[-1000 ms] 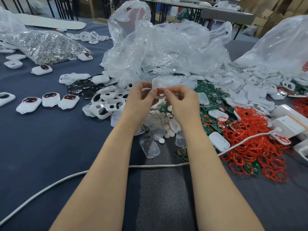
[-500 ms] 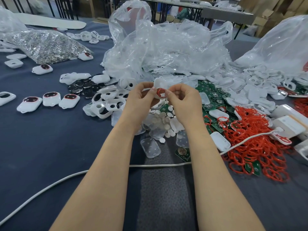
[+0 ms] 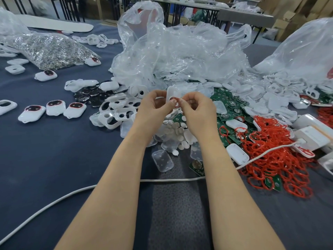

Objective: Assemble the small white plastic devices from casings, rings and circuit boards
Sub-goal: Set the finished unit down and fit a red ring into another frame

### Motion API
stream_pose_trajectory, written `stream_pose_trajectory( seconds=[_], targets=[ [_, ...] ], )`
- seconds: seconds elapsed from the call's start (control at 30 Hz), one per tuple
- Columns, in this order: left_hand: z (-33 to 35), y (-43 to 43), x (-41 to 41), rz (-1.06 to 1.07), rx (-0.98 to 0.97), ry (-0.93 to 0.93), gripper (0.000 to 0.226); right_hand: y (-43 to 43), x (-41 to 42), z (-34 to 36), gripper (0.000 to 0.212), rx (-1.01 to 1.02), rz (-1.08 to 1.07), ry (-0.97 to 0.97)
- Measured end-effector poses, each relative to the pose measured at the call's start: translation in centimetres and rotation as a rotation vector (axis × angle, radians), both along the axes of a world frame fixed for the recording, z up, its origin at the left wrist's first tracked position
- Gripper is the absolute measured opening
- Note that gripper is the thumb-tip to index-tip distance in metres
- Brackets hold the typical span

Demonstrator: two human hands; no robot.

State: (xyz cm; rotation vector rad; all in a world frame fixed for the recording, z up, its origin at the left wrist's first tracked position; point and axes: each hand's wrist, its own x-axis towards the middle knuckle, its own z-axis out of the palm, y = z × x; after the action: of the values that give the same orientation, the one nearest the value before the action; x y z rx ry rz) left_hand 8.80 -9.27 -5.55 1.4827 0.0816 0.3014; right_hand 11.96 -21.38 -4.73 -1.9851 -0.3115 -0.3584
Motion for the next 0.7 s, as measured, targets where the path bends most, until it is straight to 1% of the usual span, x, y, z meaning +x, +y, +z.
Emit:
stream_pose_trajectory(
  seconds=[0.17,0.33,0.47,0.57,0.7],
  targets=[
    [-0.04,-0.07,0.0,-0.002,0.008,-0.006,0.013,-0.06,0.06,-0.03,0.006,0.004,-0.009,0.002],
    [0.03,-0.17,-0.05,0.029,0.053,-0.029,0.007,0.22,-0.19,-0.07,0.006,0.024,-0.01,0.0],
    [0.01,-0.11,-0.05,0.055,0.082,-0.02,0.008,0.51,-0.28,-0.25,0.005,0.033,0.001,0.016],
    [-0.11,-0.15,0.02,0.044,0.05,0.0,0.007,0.56,-0.25,-0.39,0.006,0.067,-0.001,0.02],
    [-0.11,-0.06,-0.02,0.02,-0.046,0.025,0.014,0.63,-0.33,-0.41,0.007,0.117,0.011,0.049]
  ],
)
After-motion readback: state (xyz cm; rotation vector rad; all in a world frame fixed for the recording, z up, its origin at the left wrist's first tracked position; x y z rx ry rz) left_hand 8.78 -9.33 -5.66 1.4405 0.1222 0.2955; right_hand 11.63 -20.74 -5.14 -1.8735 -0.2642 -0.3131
